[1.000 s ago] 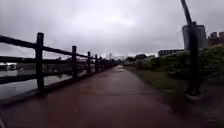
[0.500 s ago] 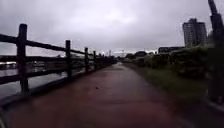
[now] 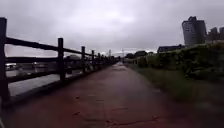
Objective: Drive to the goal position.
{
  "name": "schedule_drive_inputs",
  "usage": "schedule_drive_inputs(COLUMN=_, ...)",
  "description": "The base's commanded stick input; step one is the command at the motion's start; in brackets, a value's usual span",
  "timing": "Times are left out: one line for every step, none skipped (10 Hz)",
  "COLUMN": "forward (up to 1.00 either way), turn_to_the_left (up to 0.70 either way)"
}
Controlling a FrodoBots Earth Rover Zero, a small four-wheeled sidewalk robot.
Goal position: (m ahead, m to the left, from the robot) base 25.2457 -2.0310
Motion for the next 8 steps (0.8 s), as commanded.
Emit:
schedule_drive_inputs(forward=1.0, turn_to_the_left=0.0)
schedule_drive_inputs(forward=1.0, turn_to_the_left=0.0)
schedule_drive_inputs(forward=1.0, turn_to_the_left=0.0)
schedule_drive_inputs(forward=1.0, turn_to_the_left=0.0)
schedule_drive_inputs(forward=1.0, turn_to_the_left=0.0)
schedule_drive_inputs(forward=1.0, turn_to_the_left=0.0)
schedule_drive_inputs(forward=1.0, turn_to_the_left=0.0)
schedule_drive_inputs(forward=1.0, turn_to_the_left=0.0)
